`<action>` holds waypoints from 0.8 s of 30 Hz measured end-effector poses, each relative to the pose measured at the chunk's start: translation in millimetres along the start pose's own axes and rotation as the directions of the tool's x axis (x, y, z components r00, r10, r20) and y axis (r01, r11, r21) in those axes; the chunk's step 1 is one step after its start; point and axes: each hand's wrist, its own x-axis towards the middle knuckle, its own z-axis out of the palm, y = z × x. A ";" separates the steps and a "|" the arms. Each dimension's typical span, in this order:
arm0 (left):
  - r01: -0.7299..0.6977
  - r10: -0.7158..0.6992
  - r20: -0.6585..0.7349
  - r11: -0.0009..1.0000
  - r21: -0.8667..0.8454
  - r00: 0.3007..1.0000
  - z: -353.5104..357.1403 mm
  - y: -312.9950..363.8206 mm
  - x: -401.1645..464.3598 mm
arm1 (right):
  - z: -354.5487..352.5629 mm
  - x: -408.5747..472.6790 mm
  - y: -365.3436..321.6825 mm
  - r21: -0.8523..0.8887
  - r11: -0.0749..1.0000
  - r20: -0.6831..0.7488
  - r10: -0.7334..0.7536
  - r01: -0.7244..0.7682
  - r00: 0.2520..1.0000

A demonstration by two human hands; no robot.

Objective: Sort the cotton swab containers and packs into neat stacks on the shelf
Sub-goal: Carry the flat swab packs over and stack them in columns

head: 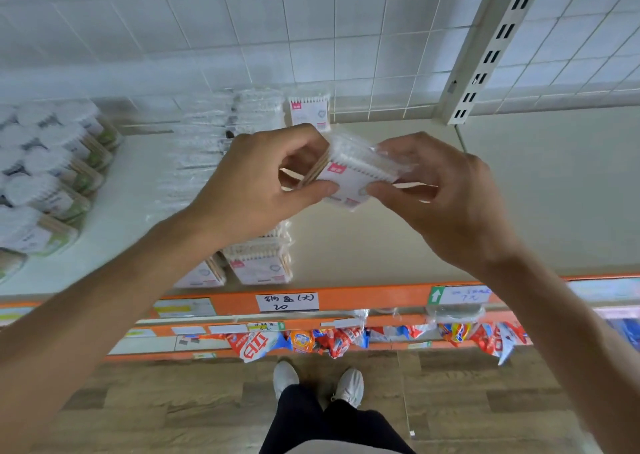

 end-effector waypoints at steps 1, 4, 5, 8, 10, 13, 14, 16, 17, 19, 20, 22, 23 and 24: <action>0.012 -0.012 0.003 1.000 -0.007 1.000 0.1 -2.7 0.5 | 3.1 1.9 0.6 0.010 1.000 -0.016 0.006 -0.006 1.000; 0.040 -0.040 0.007 0.999 -0.008 0.999 -2.3 -12.8 10.2 | 9.6 13.7 -1.2 -0.010 1.000 -0.029 -0.010 0.010 1.000; 0.039 -0.039 0.011 0.999 0.019 0.999 -4.4 -17.9 16.4 | 10.5 20.1 -0.6 -0.031 0.999 -0.033 -0.014 0.013 0.999; 0.029 -0.027 -0.017 0.990 0.139 0.999 -20.9 -35.8 39.0 | 16.7 55.7 11.4 -0.140 0.990 -0.037 -0.018 0.013 0.999; 0.042 -0.028 -0.066 0.973 0.228 0.997 -35.0 -46.8 53.4 | 26.3 92.5 28.5 -0.218 0.976 -0.008 -0.013 0.011 1.000; 0.073 -0.052 -0.080 0.952 0.298 0.995 -43.8 -58.2 71.3 | 45.0 138.2 55.1 -0.367 0.929 0.093 -0.003 0.038 0.996; 0.089 -0.064 -0.093 0.951 0.295 0.994 -45.1 -61.3 75.4 | 51.3 148.0 61.4 -0.396 0.917 0.114 0.006 0.040 0.993; 0.117 -0.077 -0.148 0.951 0.284 0.986 -47.2 -66.3 80.0 | 61.0 159.4 70.5 -0.404 0.914 0.125 0.020 0.032 0.992; 0.131 -0.082 -0.179 0.950 0.282 0.980 -48.4 -68.3 80.9 | 64.1 162.5 73.1 -0.400 0.916 0.121 0.022 0.028 0.992; 0.149 -0.085 -0.219 0.943 0.296 0.972 -51.2 -72.3 80.1 | 68.6 165.3 76.4 -0.394 0.919 0.113 0.014 0.032 0.993; 0.152 -0.084 -0.224 0.938 0.310 0.971 -51.9 -74.4 78.3 | 70.1 165.8 78.3 -0.386 0.922 0.106 0.009 0.033 0.994; 0.155 -0.084 -0.215 0.928 0.338 0.973 -53.7 -79.7 74.5 | 71.9 168.2 81.5 -0.367 0.930 0.084 0.010 0.022 0.996; 0.158 -0.087 -0.210 0.925 0.347 0.974 -54.3 -82.7 72.7 | 72.3 169.1 82.6 -0.356 0.934 0.070 0.014 0.012 0.997; 0.162 -0.092 -0.209 0.922 0.352 0.974 -54.7 -85.4 71.1 | 72.6 169.8 83.2 -0.346 0.938 0.059 0.018 0.003 0.998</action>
